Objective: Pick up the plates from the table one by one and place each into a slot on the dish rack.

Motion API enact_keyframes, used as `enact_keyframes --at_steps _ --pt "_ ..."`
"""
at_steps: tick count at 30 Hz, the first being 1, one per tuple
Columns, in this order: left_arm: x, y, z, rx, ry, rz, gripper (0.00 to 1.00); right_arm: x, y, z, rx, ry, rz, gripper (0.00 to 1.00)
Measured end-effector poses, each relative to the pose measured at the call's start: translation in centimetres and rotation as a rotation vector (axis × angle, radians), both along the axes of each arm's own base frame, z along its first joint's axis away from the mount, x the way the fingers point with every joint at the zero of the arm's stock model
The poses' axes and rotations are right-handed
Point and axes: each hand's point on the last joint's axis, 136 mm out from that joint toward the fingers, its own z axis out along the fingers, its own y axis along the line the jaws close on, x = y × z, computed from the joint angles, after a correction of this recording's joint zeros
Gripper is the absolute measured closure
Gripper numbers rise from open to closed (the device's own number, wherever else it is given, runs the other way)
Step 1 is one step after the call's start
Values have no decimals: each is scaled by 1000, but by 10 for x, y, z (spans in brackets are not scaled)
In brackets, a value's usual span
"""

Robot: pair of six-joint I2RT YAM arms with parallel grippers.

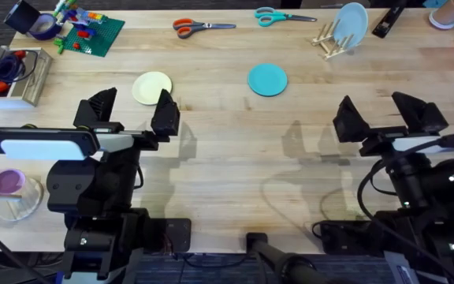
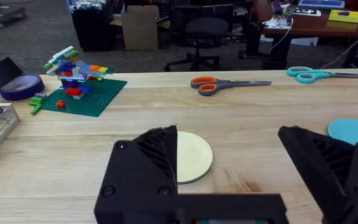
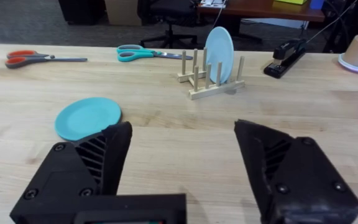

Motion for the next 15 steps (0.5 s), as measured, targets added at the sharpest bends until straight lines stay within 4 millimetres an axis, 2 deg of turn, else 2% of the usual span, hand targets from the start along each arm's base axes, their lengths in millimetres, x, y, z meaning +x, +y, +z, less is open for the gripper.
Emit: enact_keyframes --at_steps 15 --pt "0 0 0 0 0 0 8 0 0 -2 0 10 0 9"
